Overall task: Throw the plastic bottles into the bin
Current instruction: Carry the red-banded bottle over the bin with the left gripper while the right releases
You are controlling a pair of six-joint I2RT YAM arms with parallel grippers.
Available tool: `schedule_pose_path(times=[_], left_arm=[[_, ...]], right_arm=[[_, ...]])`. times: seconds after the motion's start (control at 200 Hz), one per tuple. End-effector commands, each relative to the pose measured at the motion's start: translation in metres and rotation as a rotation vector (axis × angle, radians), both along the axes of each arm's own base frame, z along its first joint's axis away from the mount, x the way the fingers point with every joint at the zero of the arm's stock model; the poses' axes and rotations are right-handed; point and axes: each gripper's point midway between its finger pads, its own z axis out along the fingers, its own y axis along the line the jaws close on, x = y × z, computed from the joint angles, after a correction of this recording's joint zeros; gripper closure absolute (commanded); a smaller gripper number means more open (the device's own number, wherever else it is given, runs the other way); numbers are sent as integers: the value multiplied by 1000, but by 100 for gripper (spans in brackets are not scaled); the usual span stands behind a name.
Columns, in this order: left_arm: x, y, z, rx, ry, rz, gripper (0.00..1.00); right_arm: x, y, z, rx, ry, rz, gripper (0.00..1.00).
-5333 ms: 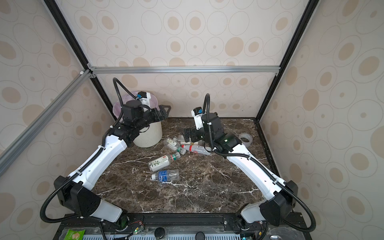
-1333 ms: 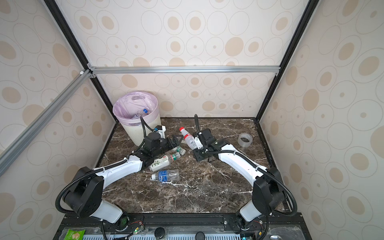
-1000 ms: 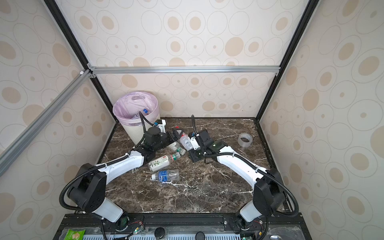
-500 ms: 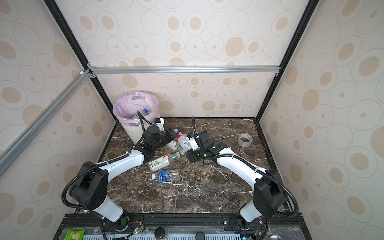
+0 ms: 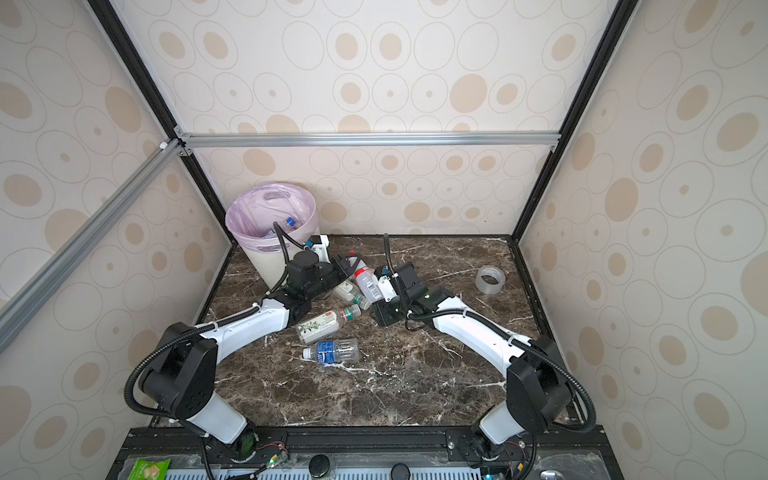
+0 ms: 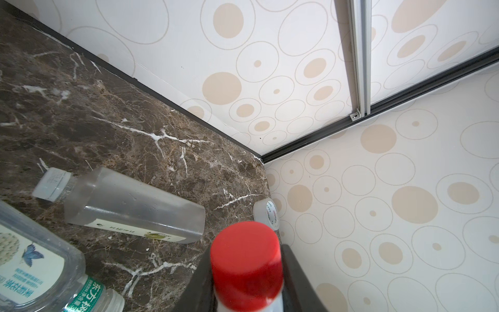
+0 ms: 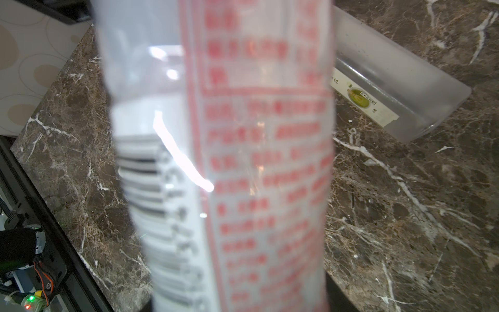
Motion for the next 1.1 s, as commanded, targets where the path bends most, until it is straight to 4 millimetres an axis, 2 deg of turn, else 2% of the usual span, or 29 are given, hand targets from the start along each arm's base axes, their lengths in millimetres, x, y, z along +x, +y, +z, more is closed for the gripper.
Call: schedule_pose_path(times=[0.0, 0.33, 0.505, 0.66, 0.9, 1.015, 1.095], left_arm=[[8, 2, 9, 12, -34, 19, 73], [6, 6, 14, 35, -42, 30, 74], [6, 9, 22, 63, -56, 42, 74], [9, 11, 32, 101, -70, 50, 75], [15, 20, 72, 233, -126, 80, 75], [21, 29, 99, 295, -167, 114, 75], [24, 35, 119, 325, -196, 134, 75]], right_arm=[[-2, -2, 12, 19, -32, -4, 43], [-5, -4, 22, 33, -47, -6, 33], [-6, -5, 28, 33, -57, -7, 28], [-4, -7, 41, 41, -88, -13, 22], [3, -8, 77, 58, -176, -13, 8], [9, -4, 105, 106, -235, -16, 0], [12, 1, 126, 160, -282, -22, 0]])
